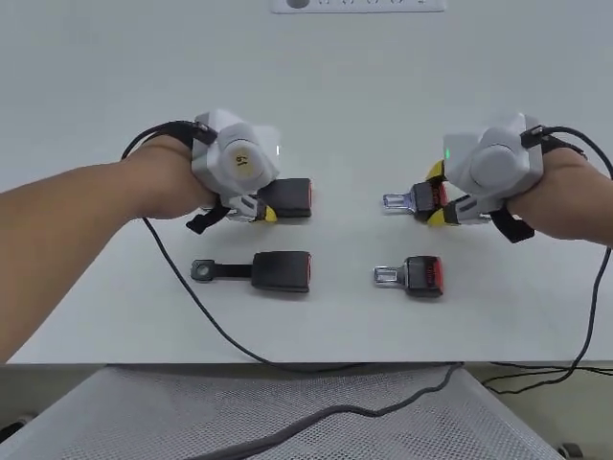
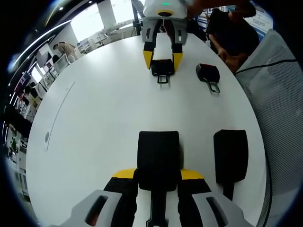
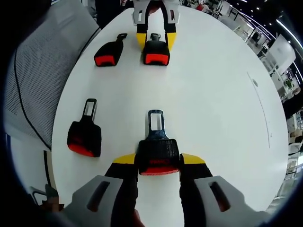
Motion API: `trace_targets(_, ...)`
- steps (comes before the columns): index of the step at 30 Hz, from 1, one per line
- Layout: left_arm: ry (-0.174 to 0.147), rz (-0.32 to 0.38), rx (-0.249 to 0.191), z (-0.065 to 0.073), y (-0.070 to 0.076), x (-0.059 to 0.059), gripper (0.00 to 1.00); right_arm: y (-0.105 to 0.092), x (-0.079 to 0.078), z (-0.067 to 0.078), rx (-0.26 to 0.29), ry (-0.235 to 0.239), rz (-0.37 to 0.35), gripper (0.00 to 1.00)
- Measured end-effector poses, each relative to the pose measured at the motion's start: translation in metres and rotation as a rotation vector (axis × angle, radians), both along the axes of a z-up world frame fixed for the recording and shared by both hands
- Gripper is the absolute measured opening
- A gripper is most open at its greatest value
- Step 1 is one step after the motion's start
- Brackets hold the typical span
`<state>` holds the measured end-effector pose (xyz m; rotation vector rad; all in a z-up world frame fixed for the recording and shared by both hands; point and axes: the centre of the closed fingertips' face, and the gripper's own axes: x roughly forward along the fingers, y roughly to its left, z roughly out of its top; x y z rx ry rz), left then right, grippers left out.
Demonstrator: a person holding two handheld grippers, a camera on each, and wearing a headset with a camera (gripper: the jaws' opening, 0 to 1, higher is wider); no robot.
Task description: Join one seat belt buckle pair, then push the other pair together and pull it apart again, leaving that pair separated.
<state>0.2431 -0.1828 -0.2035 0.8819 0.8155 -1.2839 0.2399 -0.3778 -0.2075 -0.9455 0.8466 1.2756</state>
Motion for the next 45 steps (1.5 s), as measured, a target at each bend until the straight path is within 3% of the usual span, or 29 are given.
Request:
trace_targets(5,-0.002,0.001,0.003,-0.001,0.0,0.0,0.33,0.008,0.002,0.003,0.042,0.029,-0.046,0.32)
trace_targets(12,-0.002,-0.005,0.004,-0.002,0.0,0.001,0.33,0.022,-0.002,-0.003,0.046,0.022,-0.007,0.31)
trace_targets(18,-0.006,-0.003,0.007,-0.003,0.001,0.001,0.33,0.045,-0.006,0.002,0.062,0.015,0.001,0.31)
trace_targets(30,-0.007,-0.002,0.011,-0.001,0.001,0.0,0.33,0.085,-0.001,-0.002,0.085,-0.015,0.006,0.31)
trace_targets(45,-0.007,0.0,0.02,0.001,0.0,-0.003,0.33,0.106,0.003,0.003,0.089,-0.039,0.023,0.31)
